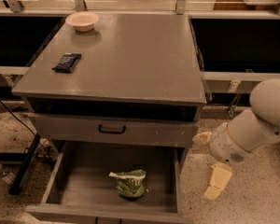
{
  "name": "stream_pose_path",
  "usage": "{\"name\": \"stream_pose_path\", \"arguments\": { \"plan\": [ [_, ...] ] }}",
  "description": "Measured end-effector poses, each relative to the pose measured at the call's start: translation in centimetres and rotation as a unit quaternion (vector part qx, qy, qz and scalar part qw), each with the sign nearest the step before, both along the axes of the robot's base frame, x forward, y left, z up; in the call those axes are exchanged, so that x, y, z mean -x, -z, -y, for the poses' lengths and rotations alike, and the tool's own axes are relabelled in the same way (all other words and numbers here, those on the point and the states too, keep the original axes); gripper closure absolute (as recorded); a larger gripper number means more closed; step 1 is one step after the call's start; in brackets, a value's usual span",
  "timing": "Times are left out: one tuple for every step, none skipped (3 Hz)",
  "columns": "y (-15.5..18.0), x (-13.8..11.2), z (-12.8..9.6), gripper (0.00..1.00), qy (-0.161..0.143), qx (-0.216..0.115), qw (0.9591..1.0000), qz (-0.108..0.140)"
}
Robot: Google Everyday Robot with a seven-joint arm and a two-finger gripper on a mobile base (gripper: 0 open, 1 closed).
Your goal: Pick green jalapeno chip bag from middle drawer and place on counter
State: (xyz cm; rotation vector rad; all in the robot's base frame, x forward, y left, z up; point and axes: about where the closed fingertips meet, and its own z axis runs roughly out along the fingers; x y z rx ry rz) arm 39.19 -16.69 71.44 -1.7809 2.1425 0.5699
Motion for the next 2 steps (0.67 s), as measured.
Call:
{"name": "stream_pose_path", "arguments": {
  "plan": [
    [2.57,-1.93,-3.14,0.00,-0.014,-0.031,0.9994,0.010],
    [2.57,-1.93,-3.14,0.00,-0.014,-0.031,0.9994,0.010]
  ]
}}
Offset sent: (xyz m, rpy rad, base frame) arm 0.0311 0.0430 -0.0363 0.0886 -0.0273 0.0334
